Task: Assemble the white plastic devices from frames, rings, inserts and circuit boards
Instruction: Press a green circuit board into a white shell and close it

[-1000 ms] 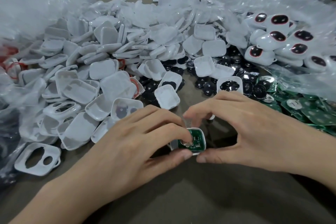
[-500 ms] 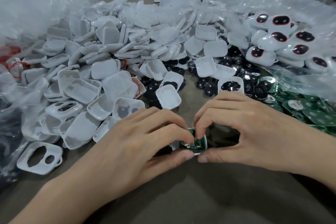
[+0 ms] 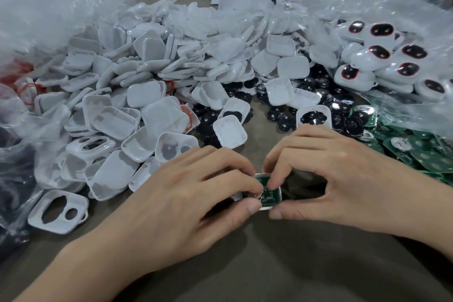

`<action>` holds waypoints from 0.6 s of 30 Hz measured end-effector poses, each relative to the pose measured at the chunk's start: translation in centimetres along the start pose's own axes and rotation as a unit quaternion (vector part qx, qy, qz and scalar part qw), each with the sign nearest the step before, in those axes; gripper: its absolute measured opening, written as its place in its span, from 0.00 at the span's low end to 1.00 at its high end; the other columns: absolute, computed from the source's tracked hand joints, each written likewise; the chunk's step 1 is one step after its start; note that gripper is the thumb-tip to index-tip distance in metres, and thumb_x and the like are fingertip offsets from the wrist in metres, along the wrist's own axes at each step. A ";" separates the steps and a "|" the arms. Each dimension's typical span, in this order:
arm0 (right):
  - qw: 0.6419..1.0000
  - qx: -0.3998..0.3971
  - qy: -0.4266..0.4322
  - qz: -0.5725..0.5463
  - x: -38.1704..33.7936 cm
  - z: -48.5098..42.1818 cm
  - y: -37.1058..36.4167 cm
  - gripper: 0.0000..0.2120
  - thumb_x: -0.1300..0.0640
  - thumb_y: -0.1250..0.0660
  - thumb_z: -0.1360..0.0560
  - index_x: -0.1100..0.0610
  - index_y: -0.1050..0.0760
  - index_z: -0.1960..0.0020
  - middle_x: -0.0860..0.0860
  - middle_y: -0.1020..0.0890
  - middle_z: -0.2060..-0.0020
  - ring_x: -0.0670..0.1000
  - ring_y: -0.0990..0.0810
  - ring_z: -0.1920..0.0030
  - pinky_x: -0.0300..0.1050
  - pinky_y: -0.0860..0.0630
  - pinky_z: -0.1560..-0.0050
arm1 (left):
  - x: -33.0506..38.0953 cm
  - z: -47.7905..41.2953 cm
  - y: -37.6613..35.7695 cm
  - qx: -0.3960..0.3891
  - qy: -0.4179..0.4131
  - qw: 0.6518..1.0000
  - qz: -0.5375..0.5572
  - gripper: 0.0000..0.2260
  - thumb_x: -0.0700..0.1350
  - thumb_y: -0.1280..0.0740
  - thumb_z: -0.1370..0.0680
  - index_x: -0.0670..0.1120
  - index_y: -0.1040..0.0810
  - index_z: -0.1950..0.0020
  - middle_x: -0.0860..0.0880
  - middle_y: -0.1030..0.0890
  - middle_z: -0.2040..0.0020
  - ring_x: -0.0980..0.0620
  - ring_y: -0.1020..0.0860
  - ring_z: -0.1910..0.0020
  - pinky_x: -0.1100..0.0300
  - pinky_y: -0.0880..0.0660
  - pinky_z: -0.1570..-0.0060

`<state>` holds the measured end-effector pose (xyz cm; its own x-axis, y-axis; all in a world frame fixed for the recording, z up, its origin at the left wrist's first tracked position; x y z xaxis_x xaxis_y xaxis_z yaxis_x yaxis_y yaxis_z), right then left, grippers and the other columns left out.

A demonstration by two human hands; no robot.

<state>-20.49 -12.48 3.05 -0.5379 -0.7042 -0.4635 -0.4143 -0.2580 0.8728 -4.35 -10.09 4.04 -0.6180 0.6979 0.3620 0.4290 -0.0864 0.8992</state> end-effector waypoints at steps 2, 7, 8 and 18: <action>1.000 -0.001 -0.001 0.000 0.0 0.0 0.0 0.11 0.34 0.33 0.28 0.39 0.25 0.52 0.37 0.21 0.52 0.44 0.23 0.46 0.48 0.27 0.42 | 0.2 0.2 0.2 0.000 -0.002 1.000 0.004 0.11 0.52 0.36 0.18 0.52 0.15 0.45 0.53 0.20 0.43 0.55 0.22 0.46 0.60 0.26 0.46; 1.000 -0.006 -0.002 0.005 0.0 0.0 0.0 0.12 0.33 0.32 0.28 0.38 0.26 0.50 0.36 0.21 0.51 0.45 0.23 0.45 0.49 0.26 0.42 | 0.8 0.1 0.1 -0.003 0.011 1.000 -0.003 0.11 0.51 0.35 0.24 0.51 0.14 0.49 0.54 0.18 0.43 0.54 0.22 0.44 0.58 0.28 0.42; 1.000 -0.006 -0.002 0.006 0.1 0.0 0.0 0.13 0.33 0.33 0.28 0.38 0.26 0.49 0.36 0.21 0.51 0.45 0.23 0.45 0.49 0.26 0.42 | 0.9 0.1 0.1 -0.009 0.006 1.000 -0.013 0.10 0.51 0.34 0.24 0.51 0.14 0.48 0.54 0.18 0.43 0.54 0.22 0.43 0.59 0.28 0.41; 1.000 -0.005 0.002 0.004 0.1 0.0 0.0 0.13 0.34 0.32 0.27 0.40 0.25 0.48 0.38 0.21 0.52 0.45 0.23 0.46 0.49 0.26 0.42 | 0.6 0.2 -0.2 -0.036 -0.016 0.999 -0.015 0.11 0.53 0.38 0.18 0.53 0.16 0.44 0.53 0.21 0.43 0.53 0.24 0.44 0.58 0.27 0.44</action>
<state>-20.50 -12.53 2.99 -0.5386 -0.7087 -0.4556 -0.4027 -0.2584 0.8781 -4.67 -9.54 4.01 -0.6078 0.7230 0.3283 0.3619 -0.1158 0.9250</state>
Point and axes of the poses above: each hand's wrist, its own z-axis away from the middle knuckle, its own y-axis out of the back of the hand, x = y × z, the point moved 6 cm from there along -z, towards the middle knuckle
